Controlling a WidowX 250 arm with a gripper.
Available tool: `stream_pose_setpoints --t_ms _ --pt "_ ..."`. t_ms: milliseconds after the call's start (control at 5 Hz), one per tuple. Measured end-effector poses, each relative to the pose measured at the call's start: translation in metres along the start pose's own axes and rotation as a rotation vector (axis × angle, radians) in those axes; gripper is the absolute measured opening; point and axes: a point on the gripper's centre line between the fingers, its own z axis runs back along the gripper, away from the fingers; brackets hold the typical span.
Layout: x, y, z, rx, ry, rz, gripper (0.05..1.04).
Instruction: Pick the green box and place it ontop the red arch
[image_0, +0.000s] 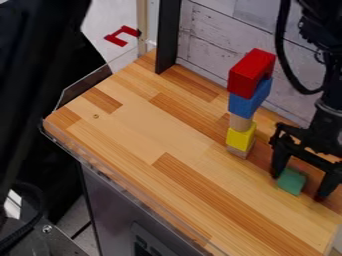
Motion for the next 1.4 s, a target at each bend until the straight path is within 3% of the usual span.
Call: stream_pose_setpoints --t_ms 200,400,600,800,1000,1400 --pt "0.000 0.000 -0.001 -0.002 0.002 0.015 0.955" --pt "0.002 -0.001 -0.004 -0.011 -0.008 0.024 0.696" --pt "0.001 -0.001 -0.006 -0.015 -0.012 0.029 0.526" --pt "-0.002 0.001 -0.006 -0.022 -0.042 0.042 0.526" --pt "-0.007 0.006 0.027 0.009 -0.118 0.019 0.525" --pt "-0.032 -0.018 0.123 0.003 -0.286 -0.155 0.525"
